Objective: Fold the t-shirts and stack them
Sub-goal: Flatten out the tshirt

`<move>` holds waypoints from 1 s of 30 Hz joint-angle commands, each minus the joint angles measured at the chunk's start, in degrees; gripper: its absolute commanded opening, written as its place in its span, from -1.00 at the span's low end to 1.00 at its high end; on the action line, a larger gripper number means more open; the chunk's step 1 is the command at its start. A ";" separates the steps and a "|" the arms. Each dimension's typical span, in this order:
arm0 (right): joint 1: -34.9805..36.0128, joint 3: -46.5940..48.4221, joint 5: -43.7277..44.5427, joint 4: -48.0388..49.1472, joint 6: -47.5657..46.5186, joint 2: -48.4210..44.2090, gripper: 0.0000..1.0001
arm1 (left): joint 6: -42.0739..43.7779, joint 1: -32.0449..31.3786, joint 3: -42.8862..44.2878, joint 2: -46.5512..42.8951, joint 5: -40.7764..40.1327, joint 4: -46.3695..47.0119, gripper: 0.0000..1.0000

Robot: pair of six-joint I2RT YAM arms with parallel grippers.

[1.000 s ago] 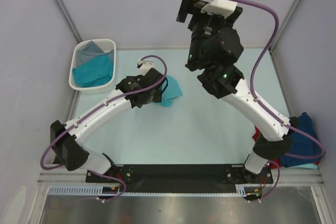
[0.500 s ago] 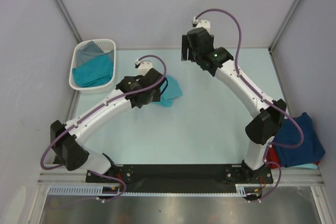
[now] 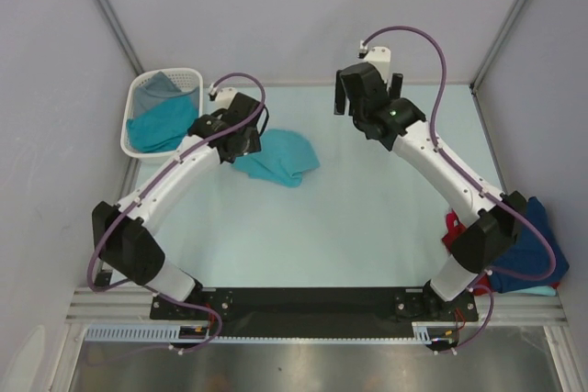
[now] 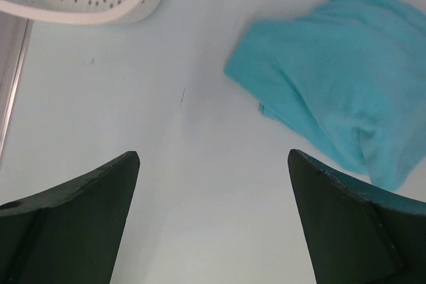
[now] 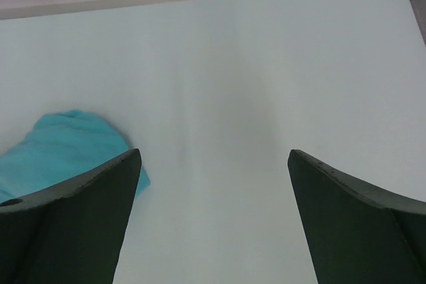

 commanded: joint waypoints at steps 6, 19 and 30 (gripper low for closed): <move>-3.31 -6.23 -4.93 1.62 1.62 -3.88 0.95 | 2.68 4.81 6.05 6.37 3.83 5.83 0.99; -4.54 -10.89 -19.80 4.43 2.76 0.77 0.90 | 2.07 7.80 5.79 13.41 11.48 10.49 0.97; -4.02 -9.83 -20.68 1.27 2.68 4.73 0.92 | 3.74 7.71 -0.27 8.85 15.52 12.51 0.93</move>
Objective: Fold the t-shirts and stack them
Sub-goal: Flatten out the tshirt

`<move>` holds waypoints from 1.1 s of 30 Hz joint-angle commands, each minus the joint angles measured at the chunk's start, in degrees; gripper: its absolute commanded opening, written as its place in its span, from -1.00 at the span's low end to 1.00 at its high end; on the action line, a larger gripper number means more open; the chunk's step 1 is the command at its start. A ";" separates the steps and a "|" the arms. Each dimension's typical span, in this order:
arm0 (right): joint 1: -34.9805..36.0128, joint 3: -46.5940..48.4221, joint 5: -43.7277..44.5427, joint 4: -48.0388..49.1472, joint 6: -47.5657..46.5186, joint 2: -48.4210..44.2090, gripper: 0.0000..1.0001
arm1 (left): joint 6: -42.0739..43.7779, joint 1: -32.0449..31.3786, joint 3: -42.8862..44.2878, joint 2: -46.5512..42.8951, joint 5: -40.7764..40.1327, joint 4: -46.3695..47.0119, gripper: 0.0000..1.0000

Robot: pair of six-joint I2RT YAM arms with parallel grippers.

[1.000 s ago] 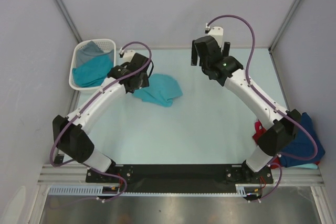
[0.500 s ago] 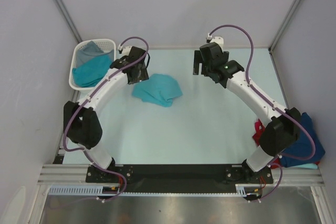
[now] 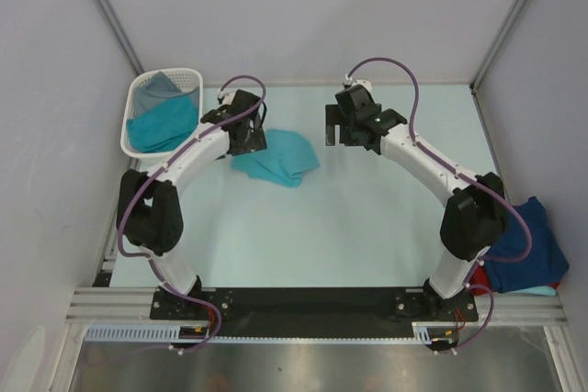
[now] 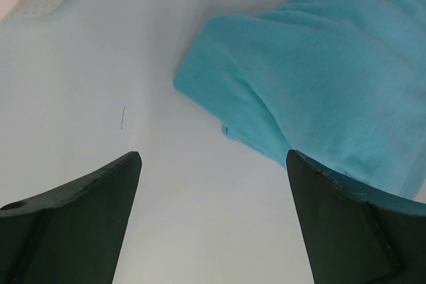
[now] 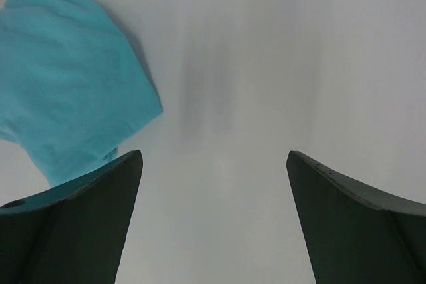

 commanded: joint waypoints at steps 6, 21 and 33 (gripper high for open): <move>0.20 -0.99 -4.34 0.63 0.95 1.98 0.87 | 0.81 -0.20 -4.05 -5.61 3.93 1.87 0.92; 4.51 5.33 -5.23 -0.24 1.21 11.47 0.70 | -1.22 -4.86 -6.42 -6.84 1.29 -0.59 0.91; 5.21 7.61 -8.12 1.61 2.09 16.13 0.31 | -1.65 -4.86 -8.71 -10.00 0.24 -1.56 0.90</move>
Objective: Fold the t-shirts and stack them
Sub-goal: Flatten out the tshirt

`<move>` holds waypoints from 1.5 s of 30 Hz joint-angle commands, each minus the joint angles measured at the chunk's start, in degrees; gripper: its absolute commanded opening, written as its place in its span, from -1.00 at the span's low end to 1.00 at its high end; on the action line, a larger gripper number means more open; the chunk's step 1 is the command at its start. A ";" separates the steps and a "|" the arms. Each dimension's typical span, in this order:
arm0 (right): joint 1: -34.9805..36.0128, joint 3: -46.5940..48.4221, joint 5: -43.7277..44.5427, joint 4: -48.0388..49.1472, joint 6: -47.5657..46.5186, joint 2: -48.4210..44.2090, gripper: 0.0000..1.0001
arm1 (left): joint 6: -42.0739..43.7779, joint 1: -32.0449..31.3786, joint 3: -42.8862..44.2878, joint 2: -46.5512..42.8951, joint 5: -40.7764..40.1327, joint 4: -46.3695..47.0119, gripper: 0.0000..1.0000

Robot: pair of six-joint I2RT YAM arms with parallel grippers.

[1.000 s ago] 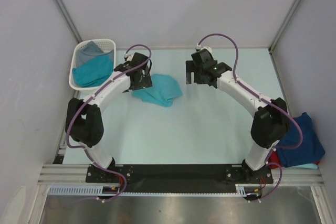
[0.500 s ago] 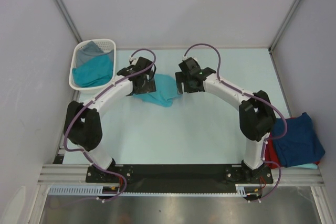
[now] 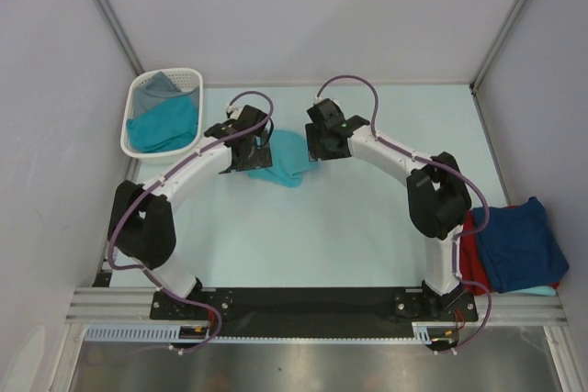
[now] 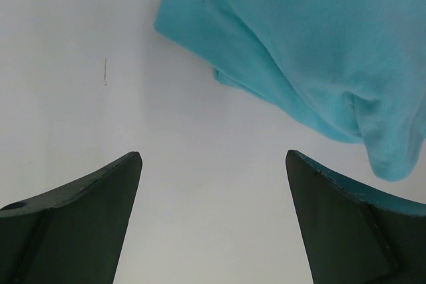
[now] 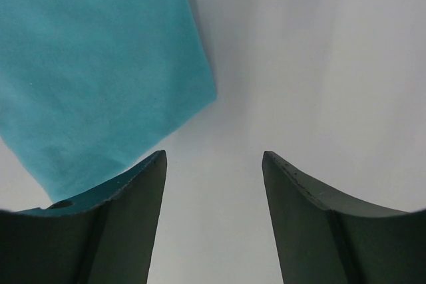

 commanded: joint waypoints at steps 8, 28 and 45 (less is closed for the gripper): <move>5.84 3.12 -2.87 1.35 0.74 2.46 0.40 | -1.37 -0.07 -2.51 -5.42 -2.37 -0.95 0.90; 9.28 4.78 -4.62 2.14 0.74 3.85 0.36 | -1.81 0.02 -4.18 -6.83 -2.01 -1.12 0.89; 8.49 6.98 -4.80 1.70 0.65 5.45 -0.54 | -1.72 -0.07 -3.66 -5.42 -1.66 -1.04 0.89</move>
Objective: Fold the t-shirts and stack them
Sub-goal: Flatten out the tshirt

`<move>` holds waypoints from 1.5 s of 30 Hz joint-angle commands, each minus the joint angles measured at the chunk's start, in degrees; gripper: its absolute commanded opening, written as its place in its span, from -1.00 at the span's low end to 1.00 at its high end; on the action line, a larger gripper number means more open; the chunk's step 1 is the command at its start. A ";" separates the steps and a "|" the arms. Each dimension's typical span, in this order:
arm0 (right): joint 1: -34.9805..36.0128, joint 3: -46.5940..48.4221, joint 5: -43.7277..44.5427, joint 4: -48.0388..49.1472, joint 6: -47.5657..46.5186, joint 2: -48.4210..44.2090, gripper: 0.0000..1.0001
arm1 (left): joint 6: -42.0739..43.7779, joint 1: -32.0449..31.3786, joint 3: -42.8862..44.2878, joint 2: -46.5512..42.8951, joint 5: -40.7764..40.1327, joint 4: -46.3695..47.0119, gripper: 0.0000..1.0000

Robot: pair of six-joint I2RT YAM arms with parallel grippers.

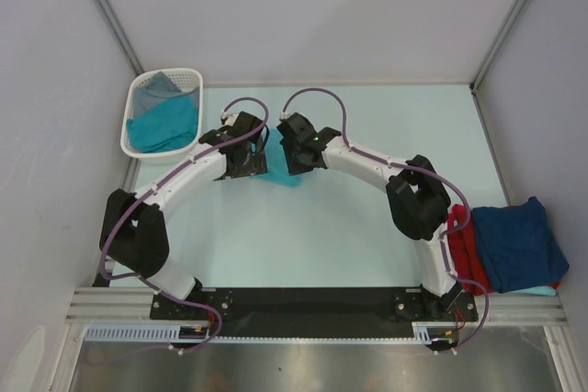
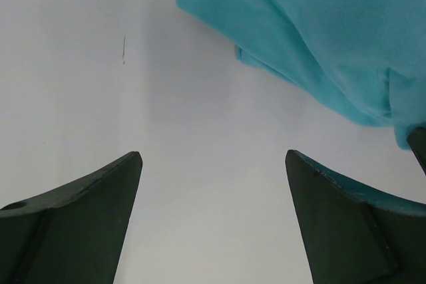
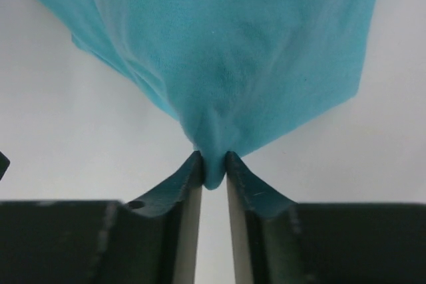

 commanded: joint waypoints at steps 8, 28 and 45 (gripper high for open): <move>-0.63 4.05 7.51 0.63 -1.56 -5.40 -1.00 | -1.11 -0.05 0.98 -0.68 0.24 0.43 0.89; -3.19 35.18 13.49 -3.16 -12.46 -13.92 -1.00 | -1.29 -2.16 -0.34 -2.09 0.33 0.34 0.88; 2.36 35.18 22.11 2.91 -23.17 -22.45 -1.00 | -2.26 -7.43 3.70 -0.59 -1.16 -0.45 0.86</move>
